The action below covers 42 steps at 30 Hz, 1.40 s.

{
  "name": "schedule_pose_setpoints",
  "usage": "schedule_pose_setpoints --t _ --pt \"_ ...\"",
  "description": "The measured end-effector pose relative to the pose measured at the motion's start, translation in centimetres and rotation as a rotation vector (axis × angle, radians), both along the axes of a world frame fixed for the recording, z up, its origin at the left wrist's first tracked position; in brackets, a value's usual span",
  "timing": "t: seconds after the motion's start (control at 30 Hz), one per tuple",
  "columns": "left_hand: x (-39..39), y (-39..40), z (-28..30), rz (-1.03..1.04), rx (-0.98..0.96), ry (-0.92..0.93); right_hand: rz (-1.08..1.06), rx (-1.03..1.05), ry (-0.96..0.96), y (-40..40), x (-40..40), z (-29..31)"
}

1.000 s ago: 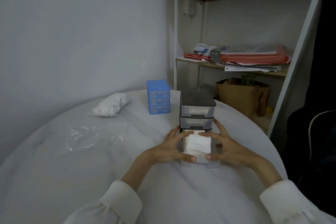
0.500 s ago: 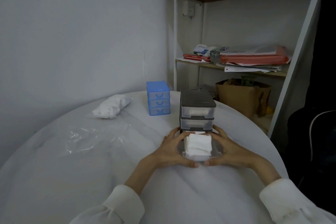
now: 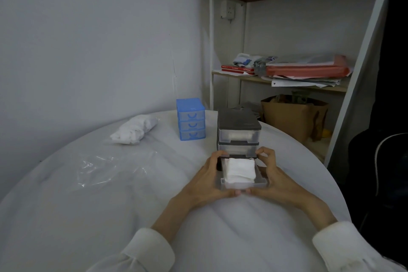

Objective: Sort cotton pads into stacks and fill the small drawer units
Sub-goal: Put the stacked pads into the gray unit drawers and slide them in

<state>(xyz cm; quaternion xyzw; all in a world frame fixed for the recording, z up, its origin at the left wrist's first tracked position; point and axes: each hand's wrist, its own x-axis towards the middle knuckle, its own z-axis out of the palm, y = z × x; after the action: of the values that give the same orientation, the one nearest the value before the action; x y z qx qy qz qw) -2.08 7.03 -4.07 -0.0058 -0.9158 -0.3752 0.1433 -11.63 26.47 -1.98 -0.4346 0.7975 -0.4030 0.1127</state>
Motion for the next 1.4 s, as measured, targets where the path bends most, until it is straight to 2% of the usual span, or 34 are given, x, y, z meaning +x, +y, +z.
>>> schedule_pose_setpoints --t 0.23,0.47,0.67,0.87,1.17,1.4 --pt "0.5 0.1 0.3 -0.058 -0.169 0.009 -0.018 0.074 0.105 0.1 -0.7 -0.9" --pt "0.4 0.2 0.2 -0.031 -0.169 0.029 -0.046 0.090 0.216 -0.1 -0.4 -0.6" --pt "0.3 0.1 0.1 -0.005 -0.208 0.049 -0.063 0.096 0.233 -0.2 -0.5 -0.7" --pt "0.3 0.1 0.2 0.034 -0.335 0.089 -0.078 0.127 0.206 -0.6 -0.2 -0.6" --pt "0.2 0.0 -0.1 -0.032 -0.204 0.045 -0.077 0.093 0.207 -0.7 0.1 -0.8" --pt "-0.1 0.1 -0.1 0.024 -0.266 0.076 -0.063 0.091 0.257 -0.8 -0.6 -1.6"
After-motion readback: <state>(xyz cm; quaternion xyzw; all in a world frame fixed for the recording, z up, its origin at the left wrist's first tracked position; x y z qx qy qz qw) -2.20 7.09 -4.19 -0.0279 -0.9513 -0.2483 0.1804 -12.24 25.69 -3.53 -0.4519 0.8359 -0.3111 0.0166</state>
